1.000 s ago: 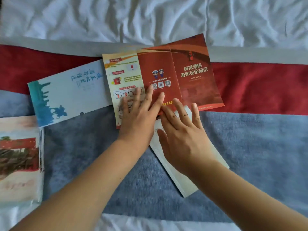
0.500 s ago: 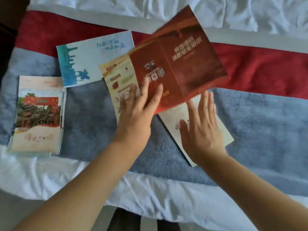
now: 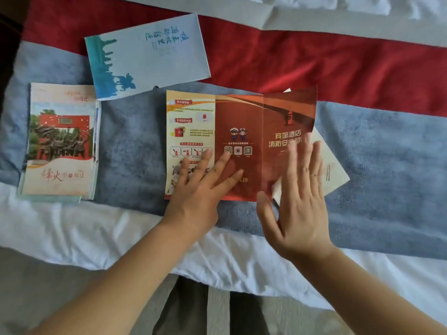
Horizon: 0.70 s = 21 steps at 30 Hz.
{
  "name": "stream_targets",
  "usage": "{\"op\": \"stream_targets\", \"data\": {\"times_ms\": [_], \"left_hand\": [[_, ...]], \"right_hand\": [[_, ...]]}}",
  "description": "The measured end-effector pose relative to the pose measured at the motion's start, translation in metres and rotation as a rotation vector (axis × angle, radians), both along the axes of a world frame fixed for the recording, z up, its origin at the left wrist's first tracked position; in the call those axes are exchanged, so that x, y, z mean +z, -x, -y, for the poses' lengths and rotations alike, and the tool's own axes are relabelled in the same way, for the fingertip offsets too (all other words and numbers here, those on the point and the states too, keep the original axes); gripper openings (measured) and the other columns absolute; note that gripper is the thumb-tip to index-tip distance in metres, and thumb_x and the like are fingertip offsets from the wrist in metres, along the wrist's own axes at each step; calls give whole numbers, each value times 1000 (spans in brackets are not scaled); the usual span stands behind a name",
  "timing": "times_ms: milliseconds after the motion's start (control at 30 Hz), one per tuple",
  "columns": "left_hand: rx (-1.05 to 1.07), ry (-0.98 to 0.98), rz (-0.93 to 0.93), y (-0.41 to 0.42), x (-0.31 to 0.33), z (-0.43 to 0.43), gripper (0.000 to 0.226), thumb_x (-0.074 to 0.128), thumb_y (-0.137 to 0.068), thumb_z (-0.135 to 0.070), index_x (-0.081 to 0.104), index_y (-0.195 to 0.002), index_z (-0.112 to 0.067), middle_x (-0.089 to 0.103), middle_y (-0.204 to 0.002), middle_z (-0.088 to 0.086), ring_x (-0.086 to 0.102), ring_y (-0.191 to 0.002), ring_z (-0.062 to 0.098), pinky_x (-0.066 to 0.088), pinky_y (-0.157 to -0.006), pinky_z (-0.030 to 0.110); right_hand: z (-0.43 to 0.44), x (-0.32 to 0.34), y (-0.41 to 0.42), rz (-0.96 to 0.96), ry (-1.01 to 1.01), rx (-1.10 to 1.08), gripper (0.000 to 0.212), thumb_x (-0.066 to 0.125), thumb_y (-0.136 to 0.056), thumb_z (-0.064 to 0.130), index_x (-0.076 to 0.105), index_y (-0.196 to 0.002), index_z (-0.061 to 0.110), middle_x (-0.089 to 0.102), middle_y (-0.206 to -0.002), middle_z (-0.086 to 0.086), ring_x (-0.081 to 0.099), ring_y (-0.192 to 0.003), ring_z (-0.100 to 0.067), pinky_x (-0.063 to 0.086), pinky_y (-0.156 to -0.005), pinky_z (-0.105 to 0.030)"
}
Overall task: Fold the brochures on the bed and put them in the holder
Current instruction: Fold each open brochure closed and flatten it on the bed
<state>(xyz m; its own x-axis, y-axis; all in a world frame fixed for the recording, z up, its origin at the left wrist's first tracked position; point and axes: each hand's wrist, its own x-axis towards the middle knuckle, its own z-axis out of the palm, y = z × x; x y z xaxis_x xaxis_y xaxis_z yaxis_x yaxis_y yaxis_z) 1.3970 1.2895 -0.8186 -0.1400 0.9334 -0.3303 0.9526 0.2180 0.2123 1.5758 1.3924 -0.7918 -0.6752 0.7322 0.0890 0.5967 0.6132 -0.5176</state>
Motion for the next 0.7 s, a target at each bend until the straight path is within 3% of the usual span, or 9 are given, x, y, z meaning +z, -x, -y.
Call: {"op": "stream_targets", "data": {"times_ms": [133,233,367,533,700], "left_hand": [[-26,31,-10,4,2,4,81,38,-80,-40,26,-160,-40,8,-173,0,3,-159,34,10,-119,74],[-17,1,26,3,-1,7,78,38,-83,-44,28,-160,-40,7,-173,-1,0,-159,31,7,-119,73],[71,-104,-6,1,-7,4,64,27,-103,-52,23,-163,-32,7,-173,5,3,-160,30,12,-121,68],[288,-122,-120,13,-10,-14,80,16,-102,-68,9,-165,-19,1,-172,15,-1,-159,37,6,-127,58],[405,-107,-17,29,-17,-22,93,16,-98,-74,-2,-164,-12,-10,-170,21,-9,-158,34,1,-129,48]], "right_hand": [[1,-4,6,161,-100,60,73,47,-101,48,34,-159,5,14,-171,-16,6,-159,-35,10,-128,-55],[0,-8,10,350,-176,77,65,50,-101,41,45,-153,4,30,-167,-14,13,-158,-35,12,-127,-57],[-2,-7,18,585,-194,79,64,50,-99,44,48,-152,6,34,-164,-18,10,-157,-44,-2,-125,-61],[-2,-4,36,635,-192,40,64,54,-98,44,51,-145,2,38,-160,-23,16,-157,-39,-6,-126,-58],[-10,-20,48,536,-62,-40,70,37,-104,54,33,-158,11,16,-169,-24,9,-158,-38,3,-128,-53]]}}
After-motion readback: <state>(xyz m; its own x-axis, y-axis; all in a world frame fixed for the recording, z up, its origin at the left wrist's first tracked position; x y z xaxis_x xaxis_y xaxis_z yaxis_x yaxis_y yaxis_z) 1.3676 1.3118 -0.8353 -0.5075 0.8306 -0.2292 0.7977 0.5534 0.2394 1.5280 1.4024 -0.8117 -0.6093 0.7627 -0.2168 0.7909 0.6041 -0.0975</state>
